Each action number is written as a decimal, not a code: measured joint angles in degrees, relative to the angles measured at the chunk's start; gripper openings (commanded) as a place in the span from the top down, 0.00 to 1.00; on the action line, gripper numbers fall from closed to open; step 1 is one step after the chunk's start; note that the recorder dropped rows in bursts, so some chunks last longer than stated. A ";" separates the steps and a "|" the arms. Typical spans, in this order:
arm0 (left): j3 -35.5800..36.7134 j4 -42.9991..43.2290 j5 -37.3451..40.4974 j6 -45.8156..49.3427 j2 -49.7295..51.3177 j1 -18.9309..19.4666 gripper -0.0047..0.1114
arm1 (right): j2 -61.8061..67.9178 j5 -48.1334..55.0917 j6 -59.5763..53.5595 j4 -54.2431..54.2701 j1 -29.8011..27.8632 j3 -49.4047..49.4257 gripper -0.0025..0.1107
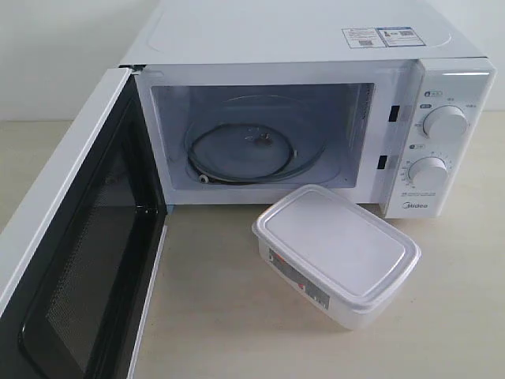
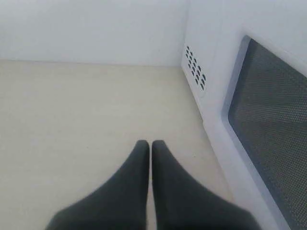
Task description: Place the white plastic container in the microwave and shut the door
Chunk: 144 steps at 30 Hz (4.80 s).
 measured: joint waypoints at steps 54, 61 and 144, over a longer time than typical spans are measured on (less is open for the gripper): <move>0.00 0.00 0.00 0.00 0.00 0.00 0.92 | 34.71 -36.78 -9.50 4.11 0.00 -15.32 0.98; 0.00 0.00 0.00 0.00 0.00 0.00 0.92 | 51.89 -43.70 -9.09 1.65 0.00 -15.35 0.98; 0.00 0.00 0.00 0.00 0.00 0.00 0.92 | 90.35 -53.33 87.51 -84.30 -0.13 -25.74 0.58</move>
